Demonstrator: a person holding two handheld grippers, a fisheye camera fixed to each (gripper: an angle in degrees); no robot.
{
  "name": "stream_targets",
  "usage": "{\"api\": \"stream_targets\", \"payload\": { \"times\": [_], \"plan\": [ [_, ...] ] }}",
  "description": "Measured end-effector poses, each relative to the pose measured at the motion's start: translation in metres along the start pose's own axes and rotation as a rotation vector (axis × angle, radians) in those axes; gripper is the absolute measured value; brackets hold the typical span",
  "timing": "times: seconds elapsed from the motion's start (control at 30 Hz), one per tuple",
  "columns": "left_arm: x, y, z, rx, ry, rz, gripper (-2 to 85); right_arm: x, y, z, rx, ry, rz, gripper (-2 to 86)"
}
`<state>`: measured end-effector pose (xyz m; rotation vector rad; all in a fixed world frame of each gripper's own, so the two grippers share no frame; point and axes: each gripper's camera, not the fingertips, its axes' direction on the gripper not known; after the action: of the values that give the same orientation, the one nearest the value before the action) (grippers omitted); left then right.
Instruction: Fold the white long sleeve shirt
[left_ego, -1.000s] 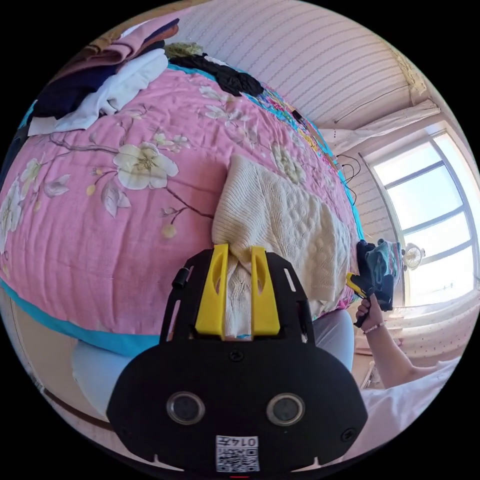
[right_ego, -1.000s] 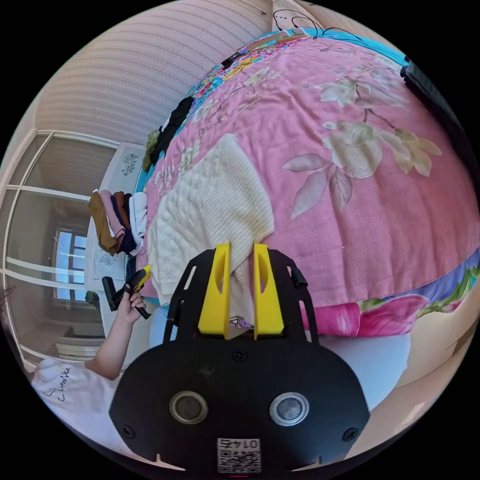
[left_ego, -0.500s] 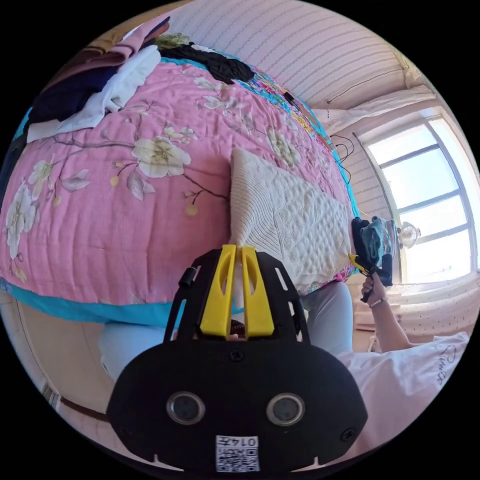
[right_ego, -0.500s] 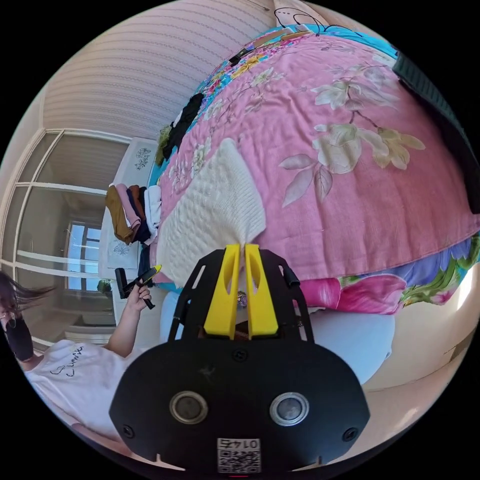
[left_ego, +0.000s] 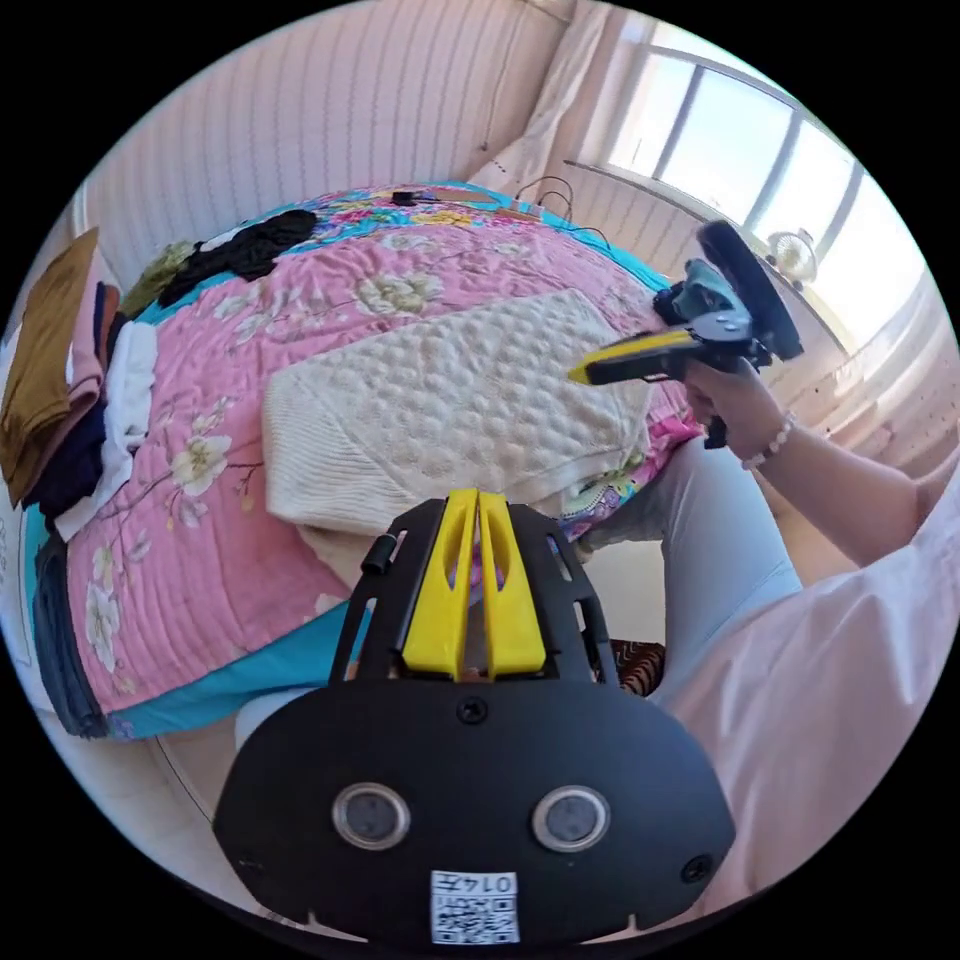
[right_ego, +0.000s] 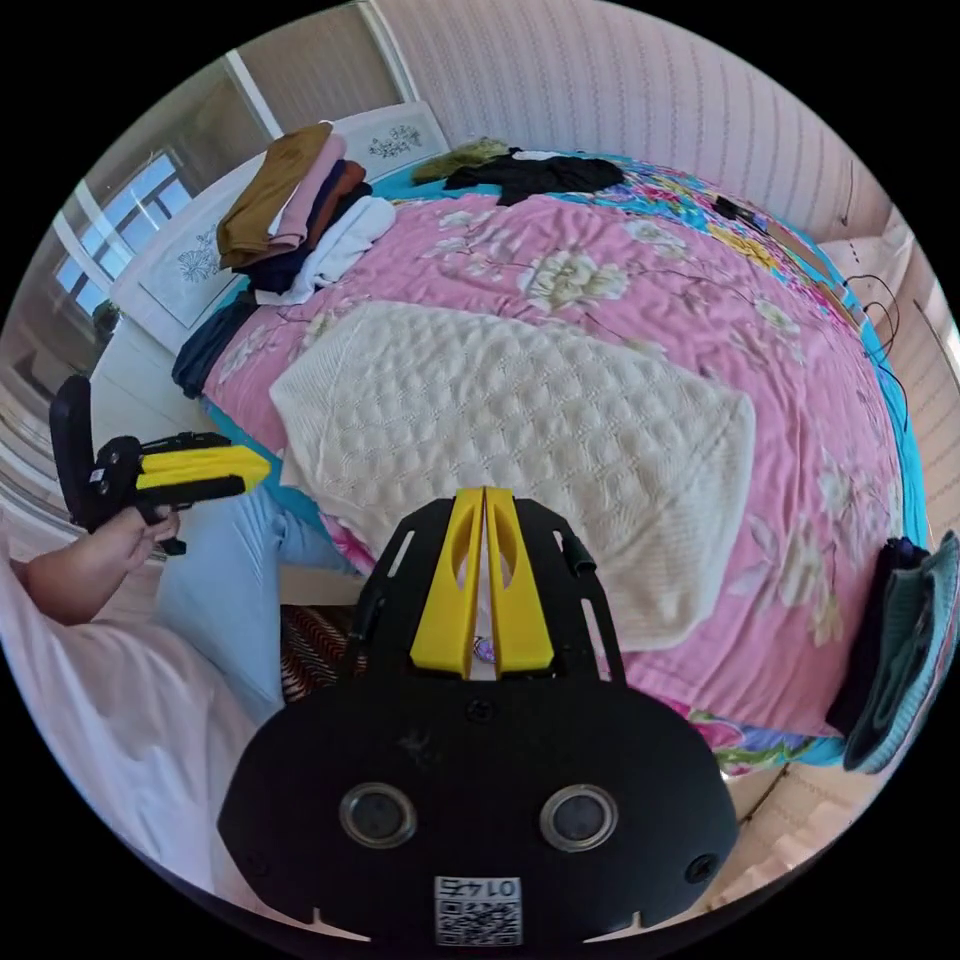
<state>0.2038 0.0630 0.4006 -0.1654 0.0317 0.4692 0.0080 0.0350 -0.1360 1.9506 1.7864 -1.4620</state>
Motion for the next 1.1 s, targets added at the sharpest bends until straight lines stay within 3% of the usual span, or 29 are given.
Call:
{"api": "stream_targets", "payload": {
  "times": [0.17, 0.27, 0.3, 0.37, 0.53, 0.6, 0.67, 0.7, 0.83, 0.93, 1.1],
  "plan": [
    [0.057, -0.017, 0.040, 0.092, -0.031, 0.181, -1.0, -0.040, -0.059, 0.046, -0.013, 0.008, -0.064, -0.5],
    [0.068, -0.019, 0.095, -0.076, -0.083, 0.142, -1.0, -0.047, -0.067, 0.109, -0.198, 0.061, -0.034, -0.7],
    [0.072, -0.015, 0.114, -0.115, -0.085, 0.124, -1.0, -0.047, -0.065, 0.108, -0.124, 0.059, -0.005, -0.8],
    [0.079, -0.007, 0.118, -0.027, -0.096, 0.103, -1.0, -0.044, -0.072, 0.117, -0.123, 0.008, 0.065, -0.9],
    [0.090, -0.013, 0.117, -0.056, -0.073, 0.064, -1.0, -0.052, -0.096, 0.125, -0.236, -0.036, 0.023, -0.7],
    [0.100, -0.010, 0.115, -0.007, -0.079, 0.049, -1.0, -0.058, -0.104, 0.114, -0.180, -0.046, 0.000, -0.6],
    [0.111, -0.007, 0.134, -0.082, -0.049, 0.100, -1.0, -0.067, -0.113, 0.094, 0.023, 0.058, 0.002, -0.5],
    [0.116, -0.004, 0.152, -0.172, -0.011, 0.121, -1.0, -0.069, -0.118, 0.094, 0.036, 0.067, 0.000, -0.5],
    [0.123, -0.007, 0.160, -0.167, 0.015, 0.127, -1.0, -0.063, -0.147, 0.160, -0.292, 0.019, 0.005, -0.6],
    [0.133, -0.013, 0.148, -0.109, -0.020, 0.174, -1.0, -0.056, -0.161, 0.170, -0.331, -0.027, 0.070, -0.8],
    [0.141, -0.020, 0.121, 0.084, -0.099, 0.169, -1.0, -0.074, -0.182, 0.157, -0.361, 0.030, -0.100, -0.7]
  ]
}}
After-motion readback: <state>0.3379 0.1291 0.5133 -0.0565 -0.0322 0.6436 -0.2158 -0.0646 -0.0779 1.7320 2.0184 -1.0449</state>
